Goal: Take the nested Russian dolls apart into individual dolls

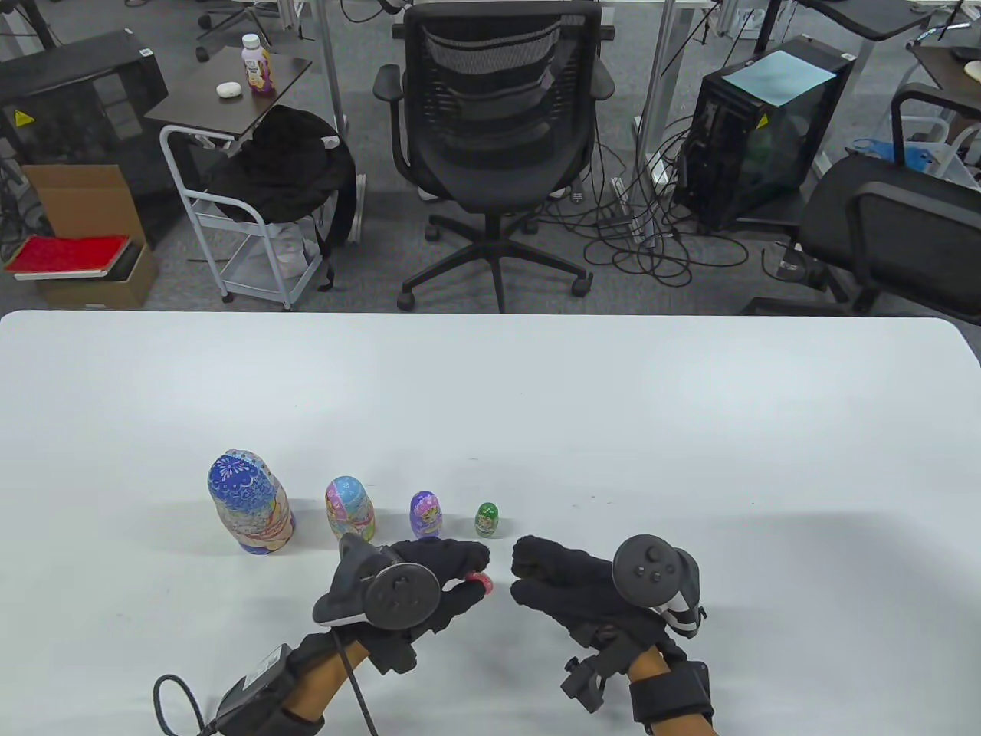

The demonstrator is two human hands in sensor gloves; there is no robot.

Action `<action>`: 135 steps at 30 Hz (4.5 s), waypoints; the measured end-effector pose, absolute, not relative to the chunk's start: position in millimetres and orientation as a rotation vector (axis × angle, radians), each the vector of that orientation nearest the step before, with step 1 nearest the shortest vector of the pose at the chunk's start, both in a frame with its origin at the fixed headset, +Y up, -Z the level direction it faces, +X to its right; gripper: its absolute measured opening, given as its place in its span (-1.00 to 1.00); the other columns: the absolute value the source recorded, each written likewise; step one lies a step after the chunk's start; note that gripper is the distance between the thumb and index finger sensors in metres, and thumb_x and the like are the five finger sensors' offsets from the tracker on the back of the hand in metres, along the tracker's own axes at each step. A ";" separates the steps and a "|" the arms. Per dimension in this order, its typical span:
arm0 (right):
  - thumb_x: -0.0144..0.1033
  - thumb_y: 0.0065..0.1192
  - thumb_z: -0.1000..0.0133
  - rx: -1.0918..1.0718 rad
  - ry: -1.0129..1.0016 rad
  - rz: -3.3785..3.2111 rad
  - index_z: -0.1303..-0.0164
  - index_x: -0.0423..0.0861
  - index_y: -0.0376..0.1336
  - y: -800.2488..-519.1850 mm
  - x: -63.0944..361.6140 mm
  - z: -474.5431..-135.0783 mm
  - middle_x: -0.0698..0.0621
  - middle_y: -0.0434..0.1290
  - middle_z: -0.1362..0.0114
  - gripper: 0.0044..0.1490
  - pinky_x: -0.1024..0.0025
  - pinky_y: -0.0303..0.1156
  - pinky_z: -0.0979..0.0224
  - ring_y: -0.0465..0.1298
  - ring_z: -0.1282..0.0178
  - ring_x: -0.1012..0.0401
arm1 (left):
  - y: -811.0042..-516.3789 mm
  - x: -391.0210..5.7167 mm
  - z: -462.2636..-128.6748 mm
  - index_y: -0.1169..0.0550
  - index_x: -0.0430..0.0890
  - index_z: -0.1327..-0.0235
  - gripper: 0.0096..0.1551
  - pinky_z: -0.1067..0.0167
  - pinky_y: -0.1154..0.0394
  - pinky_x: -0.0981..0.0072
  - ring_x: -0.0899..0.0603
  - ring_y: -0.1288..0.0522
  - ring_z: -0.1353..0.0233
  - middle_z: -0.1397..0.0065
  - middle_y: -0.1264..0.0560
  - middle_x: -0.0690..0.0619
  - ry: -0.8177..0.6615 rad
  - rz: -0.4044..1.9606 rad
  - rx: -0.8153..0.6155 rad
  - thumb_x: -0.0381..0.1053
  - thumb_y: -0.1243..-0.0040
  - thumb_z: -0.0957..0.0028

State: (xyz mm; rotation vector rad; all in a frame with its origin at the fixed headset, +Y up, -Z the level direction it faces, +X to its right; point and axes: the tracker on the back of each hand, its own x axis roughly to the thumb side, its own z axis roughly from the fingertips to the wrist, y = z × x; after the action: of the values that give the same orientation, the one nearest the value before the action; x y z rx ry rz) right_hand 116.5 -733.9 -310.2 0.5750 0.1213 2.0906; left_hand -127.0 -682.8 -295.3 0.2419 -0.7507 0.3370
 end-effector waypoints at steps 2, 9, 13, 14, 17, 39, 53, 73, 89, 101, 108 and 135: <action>0.01 0.44 -0.01 0.595 0.156 2.099 -0.45 -0.24 0.29 -737.2 110.7 -309.7 -0.32 0.55 -0.35 -0.11 -0.06 0.50 -0.28 0.55 -0.28 -0.21 | -680.4 -131.3 -291.5 -0.62 -0.08 -0.20 -0.47 -0.04 -0.70 0.16 -0.14 -0.75 -0.08 -0.11 -0.74 0.00 -0.753 0.356 0.248 0.17 -0.38 -0.07; -0.03 0.46 0.00 0.652 0.216 2.117 -0.45 -0.21 0.30 -745.2 92.5 -307.0 -0.33 0.53 -0.38 -0.13 -0.07 0.49 -0.30 0.53 -0.31 -0.22 | -680.6 -138.1 -284.3 -0.62 -0.07 -0.21 -0.47 -0.04 -0.70 0.16 -0.14 -0.75 -0.09 -0.12 -0.74 0.00 -0.766 0.380 0.258 0.17 -0.38 -0.07; -0.03 0.46 0.00 0.676 0.223 2.118 -0.44 -0.21 0.30 -746.9 87.6 -305.3 -0.33 0.54 -0.36 -0.14 -0.06 0.49 -0.29 0.55 -0.29 -0.21 | -683.0 -134.4 -280.6 -0.62 -0.07 -0.21 -0.47 -0.04 -0.70 0.16 -0.14 -0.75 -0.09 -0.12 -0.74 0.00 -0.791 0.396 0.247 0.17 -0.38 -0.07; -0.05 0.47 0.01 0.683 0.222 2.113 -0.43 -0.21 0.30 -746.9 86.6 -304.8 -0.32 0.55 -0.35 -0.15 -0.06 0.49 -0.29 0.55 -0.29 -0.20 | -683.8 -132.7 -279.8 -0.61 -0.07 -0.21 -0.47 -0.04 -0.70 0.15 -0.14 -0.75 -0.09 -0.12 -0.74 0.00 -0.796 0.388 0.247 0.16 -0.39 -0.07; -0.03 0.47 0.01 0.714 0.234 2.111 -0.41 -0.19 0.32 -747.3 85.0 -303.7 -0.30 0.56 -0.33 -0.16 -0.05 0.50 -0.28 0.56 -0.28 -0.19 | -685.4 -130.6 -279.4 -0.61 -0.07 -0.21 -0.47 -0.05 -0.70 0.16 -0.14 -0.75 -0.09 -0.12 -0.73 0.00 -0.801 0.381 0.251 0.16 -0.39 -0.07; -0.10 0.43 0.03 0.845 0.192 2.084 -0.27 -0.30 0.39 -745.8 79.6 -298.0 -0.29 0.64 -0.21 -0.24 -0.02 0.53 -0.24 0.61 -0.18 -0.16 | -692.8 -123.6 -275.0 -0.60 -0.10 -0.22 -0.49 -0.03 -0.75 0.17 -0.15 -0.77 -0.07 -0.12 -0.71 -0.02 -0.869 0.404 0.181 0.08 -0.33 -0.07; -0.10 0.39 0.02 0.865 0.250 1.999 -0.26 -0.35 0.40 -745.1 80.8 -300.3 -0.29 0.66 -0.18 -0.23 -0.01 0.55 -0.23 0.63 -0.16 -0.16 | -692.2 -130.6 -276.0 -0.57 -0.13 -0.29 -0.44 -0.12 -0.72 0.12 -0.16 -0.74 -0.15 -0.17 -0.69 0.00 -0.869 0.499 0.134 0.12 -0.33 -0.10; -0.11 0.39 0.02 0.894 0.083 2.020 -0.27 -0.35 0.39 -735.1 80.0 -294.3 -0.28 0.65 -0.17 -0.22 0.02 0.55 -0.23 0.63 -0.15 -0.14 | -691.0 -140.7 -283.1 -0.54 -0.13 -0.25 -0.50 0.05 -0.77 0.19 -0.16 -0.76 0.01 -0.11 -0.66 -0.09 -0.820 0.707 0.089 0.06 -0.29 -0.13; -0.07 0.47 0.06 0.780 0.015 1.990 -0.27 -0.24 0.39 -739.1 98.2 -304.7 -0.23 0.65 -0.18 -0.24 0.04 0.56 -0.22 0.64 -0.16 -0.10 | -698.9 -161.3 -292.8 -0.56 -0.05 -0.25 -0.48 -0.03 -0.72 0.13 -0.17 -0.73 -0.08 -0.16 -0.66 -0.05 -0.633 0.241 0.073 0.11 -0.39 -0.08; -0.07 0.47 0.05 0.775 0.019 2.005 -0.27 -0.25 0.39 -737.2 99.3 -304.5 -0.23 0.65 -0.18 -0.23 0.04 0.56 -0.21 0.64 -0.15 -0.11 | -748.8 -155.1 -309.5 -0.59 -0.05 -0.21 -0.46 0.01 -0.72 0.14 -0.15 -0.75 -0.03 -0.10 -0.69 -0.02 -0.630 0.031 -0.029 0.16 -0.40 -0.03; -0.07 0.47 0.05 0.776 0.021 2.007 -0.27 -0.25 0.39 -737.5 99.5 -304.9 -0.24 0.65 -0.18 -0.23 0.03 0.56 -0.20 0.64 -0.15 -0.11 | -754.5 -144.2 -306.7 -0.58 -0.02 -0.23 -0.46 0.00 -0.71 0.15 -0.15 -0.73 -0.03 -0.10 -0.69 -0.01 -0.658 -0.061 -0.036 0.17 -0.39 -0.04; -0.08 0.47 0.05 0.813 0.126 2.041 -0.26 -0.29 0.40 -743.6 85.4 -302.5 -0.26 0.66 -0.15 -0.23 0.03 0.57 -0.18 0.65 -0.12 -0.12 | -687.9 -128.5 -263.9 -0.58 0.03 -0.27 -0.44 -0.04 -0.72 0.22 -0.09 -0.74 -0.14 -0.21 -0.69 0.02 -0.870 0.313 0.297 0.13 -0.44 -0.01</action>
State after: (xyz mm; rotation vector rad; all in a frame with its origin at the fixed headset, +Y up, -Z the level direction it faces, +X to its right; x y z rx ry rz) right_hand 85.4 -743.6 -302.5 0.8131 0.1260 2.0412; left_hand -128.5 -687.9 -263.9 0.2969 -0.8700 0.3135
